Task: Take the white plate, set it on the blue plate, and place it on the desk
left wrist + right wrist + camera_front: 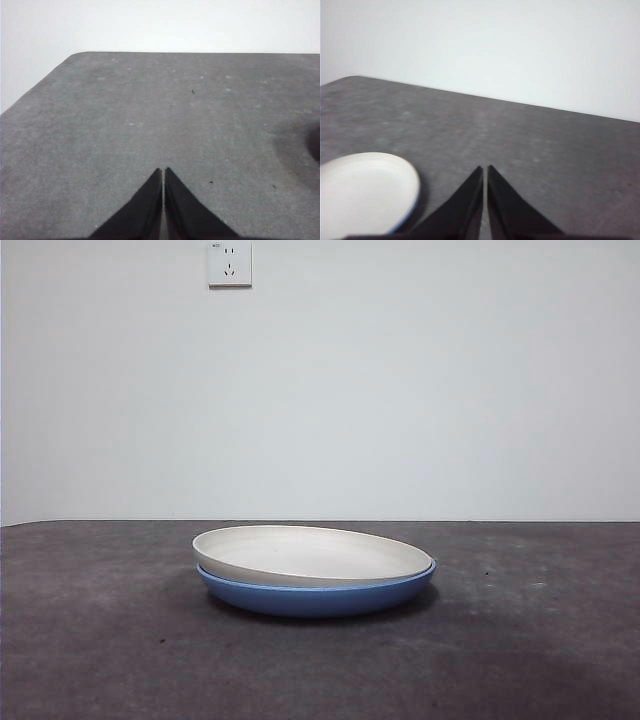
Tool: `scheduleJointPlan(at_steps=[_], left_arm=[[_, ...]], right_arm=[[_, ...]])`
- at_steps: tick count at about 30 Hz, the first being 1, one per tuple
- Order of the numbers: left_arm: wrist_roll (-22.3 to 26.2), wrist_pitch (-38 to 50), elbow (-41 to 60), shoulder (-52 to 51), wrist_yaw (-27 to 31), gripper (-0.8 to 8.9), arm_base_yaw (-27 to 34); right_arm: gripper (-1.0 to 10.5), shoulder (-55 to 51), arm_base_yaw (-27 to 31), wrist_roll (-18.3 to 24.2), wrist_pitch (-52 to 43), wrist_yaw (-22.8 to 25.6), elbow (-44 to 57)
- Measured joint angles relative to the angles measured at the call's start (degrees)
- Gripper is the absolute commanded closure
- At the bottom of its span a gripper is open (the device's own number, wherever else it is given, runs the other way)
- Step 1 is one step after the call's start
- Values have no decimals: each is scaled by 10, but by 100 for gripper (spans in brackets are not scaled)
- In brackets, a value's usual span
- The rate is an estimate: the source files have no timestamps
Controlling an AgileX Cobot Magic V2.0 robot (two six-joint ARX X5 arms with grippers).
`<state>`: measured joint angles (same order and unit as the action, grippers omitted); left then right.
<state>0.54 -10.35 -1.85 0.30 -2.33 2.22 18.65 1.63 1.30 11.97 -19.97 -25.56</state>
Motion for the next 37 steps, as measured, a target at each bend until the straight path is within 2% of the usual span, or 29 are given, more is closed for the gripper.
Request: scheduleJointPlan(at_steps=[4, 9, 22, 27, 37], left_arm=[[0, 0, 0, 0, 0, 806, 0], [0, 0, 0, 0, 0, 806, 0], [0, 0, 0, 0, 0, 806, 0], [0, 0, 0, 0, 0, 806, 0], [0, 0, 0, 0, 0, 806, 0]], right_arm=[[939, -58, 2, -4, -47, 38, 80], [939, -113, 2, -23, -59, 81, 148], [939, -183, 2, -52, -63, 82, 243], [939, -183, 2, -59, -31, 83, 247], [939, -183, 2, -61, -30, 82, 247]])
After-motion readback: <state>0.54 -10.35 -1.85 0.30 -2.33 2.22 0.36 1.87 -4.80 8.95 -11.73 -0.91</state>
